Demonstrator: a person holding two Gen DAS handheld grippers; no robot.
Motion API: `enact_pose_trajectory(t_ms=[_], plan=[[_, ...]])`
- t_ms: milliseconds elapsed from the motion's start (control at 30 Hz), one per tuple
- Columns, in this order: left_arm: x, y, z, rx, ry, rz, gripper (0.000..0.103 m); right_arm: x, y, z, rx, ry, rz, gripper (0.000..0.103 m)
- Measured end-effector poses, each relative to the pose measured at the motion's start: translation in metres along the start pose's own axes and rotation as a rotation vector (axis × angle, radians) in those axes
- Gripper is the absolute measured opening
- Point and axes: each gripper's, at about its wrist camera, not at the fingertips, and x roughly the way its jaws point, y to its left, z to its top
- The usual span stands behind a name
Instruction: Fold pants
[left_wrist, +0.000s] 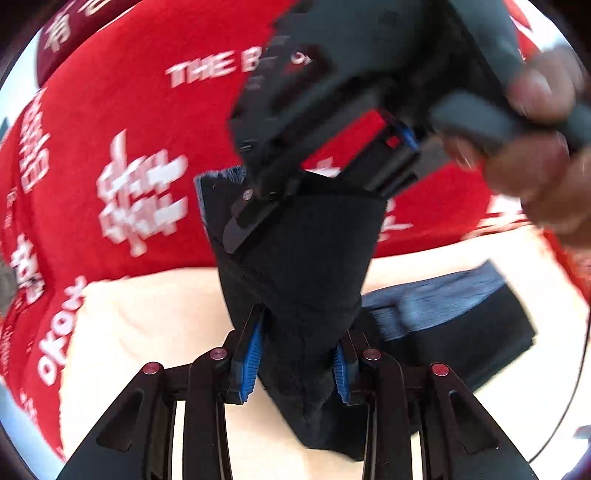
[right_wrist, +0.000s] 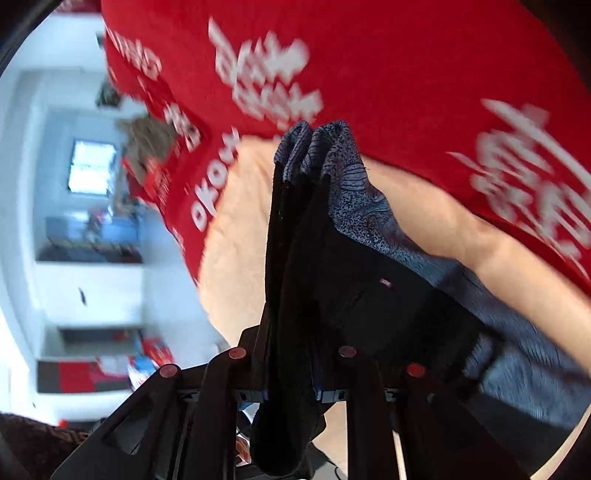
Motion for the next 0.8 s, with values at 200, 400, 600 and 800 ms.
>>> enact_pose_trajectory(t_ms=[200, 400, 600, 800], plan=[[-0.007, -0.086, 0.017, 0.096, 0.021, -0.123, 0.034, -0.087, -0.065, -0.077, 0.098, -0.182, 0.062, 0.018], [0.012, -0.191, 0.003, 0.281, 0.066, -0.175, 0.034, -0.129, -0.151, -0.152, 0.253, -0.287, 0.067, 0.018], [0.06, -0.255, -0.027, 0.368, 0.191, -0.174, 0.034, -0.115, -0.238, -0.203, 0.375, -0.277, 0.028, 0.018], [0.069, -0.263, -0.054, 0.43, 0.252, -0.154, 0.064, -0.09, -0.27, -0.231, 0.418, -0.29, 0.041, 0.019]])
